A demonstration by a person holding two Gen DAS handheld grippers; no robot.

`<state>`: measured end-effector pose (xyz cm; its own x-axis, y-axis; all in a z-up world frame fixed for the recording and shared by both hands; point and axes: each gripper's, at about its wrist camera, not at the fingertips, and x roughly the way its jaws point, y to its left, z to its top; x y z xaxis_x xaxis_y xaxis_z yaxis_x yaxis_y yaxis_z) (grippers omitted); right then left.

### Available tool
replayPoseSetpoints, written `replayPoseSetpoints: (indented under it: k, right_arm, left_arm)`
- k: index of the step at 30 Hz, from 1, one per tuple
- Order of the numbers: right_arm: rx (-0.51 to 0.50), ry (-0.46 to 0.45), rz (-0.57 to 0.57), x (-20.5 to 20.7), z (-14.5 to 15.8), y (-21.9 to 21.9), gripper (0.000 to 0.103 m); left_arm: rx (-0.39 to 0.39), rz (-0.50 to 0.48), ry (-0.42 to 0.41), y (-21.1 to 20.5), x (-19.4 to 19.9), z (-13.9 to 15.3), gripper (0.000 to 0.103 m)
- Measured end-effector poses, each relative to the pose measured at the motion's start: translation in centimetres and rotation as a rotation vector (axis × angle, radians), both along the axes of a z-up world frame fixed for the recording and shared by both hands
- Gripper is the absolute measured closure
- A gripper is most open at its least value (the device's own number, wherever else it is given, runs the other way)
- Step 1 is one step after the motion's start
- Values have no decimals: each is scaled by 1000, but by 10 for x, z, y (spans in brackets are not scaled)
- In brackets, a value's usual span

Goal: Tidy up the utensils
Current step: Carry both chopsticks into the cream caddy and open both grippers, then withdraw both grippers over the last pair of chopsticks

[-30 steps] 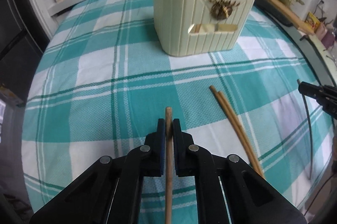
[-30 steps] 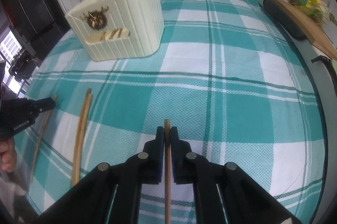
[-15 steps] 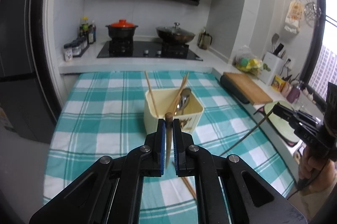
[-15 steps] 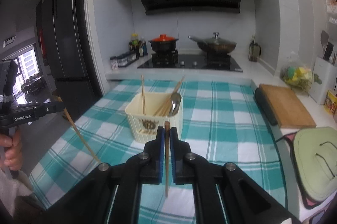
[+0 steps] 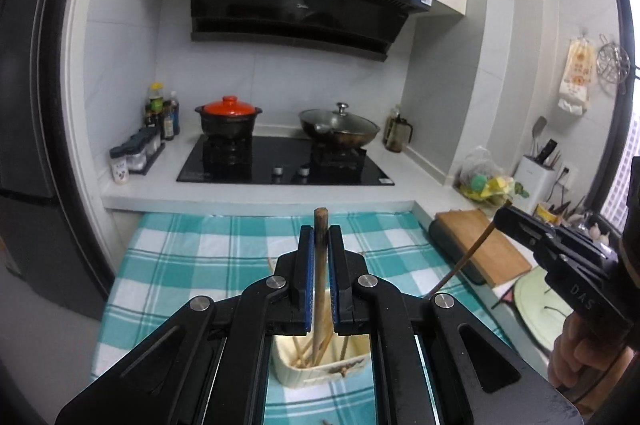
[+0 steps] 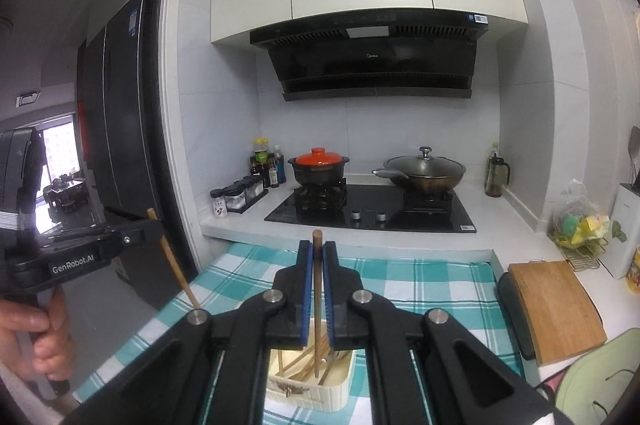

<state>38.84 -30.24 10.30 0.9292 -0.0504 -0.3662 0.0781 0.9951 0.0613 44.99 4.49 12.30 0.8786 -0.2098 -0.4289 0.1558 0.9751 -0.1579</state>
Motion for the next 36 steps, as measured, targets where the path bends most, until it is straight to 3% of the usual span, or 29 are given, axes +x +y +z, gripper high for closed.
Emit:
replayPoseSetpoints:
  k: [3, 10, 14, 15, 18, 22, 24, 27, 32, 36]
  right_arm:
    - [-5, 53, 11, 31, -18, -4, 98]
    - [97, 323, 70, 104, -98, -15, 98]
    - [152, 378, 67, 129, -131, -22, 97]
    - [153, 373, 66, 131, -135, -23, 96]
    - [146, 349, 66, 132, -136, -20, 94]
    - [149, 302, 78, 116, -118, -18, 91]
    - [135, 269, 78, 101, -107, -18, 64]
    - [114, 237, 65, 62, -95, -18, 58]
    - [31, 293, 58, -11, -114, -15, 57]
    - [0, 417, 48, -70, -174, -5, 57]
  left_arm:
    - [18, 0, 57, -9, 29, -22, 98]
    - [44, -1, 240, -21, 87, -92, 98]
    - [19, 27, 278, -14, 98, -115, 97]
    - [8, 30, 283, -11, 98, -116, 91]
    - [5, 68, 282, 0, 88, -114, 40]
    - [44, 76, 267, 14, 56, -100, 35]
    - [74, 69, 294, 21, 35, -98, 32]
    - [135, 31, 347, 26, -4, -106, 24]
    - [215, -46, 432, 17, -77, -159, 22]
    - [125, -57, 494, -3, -124, -221, 22]
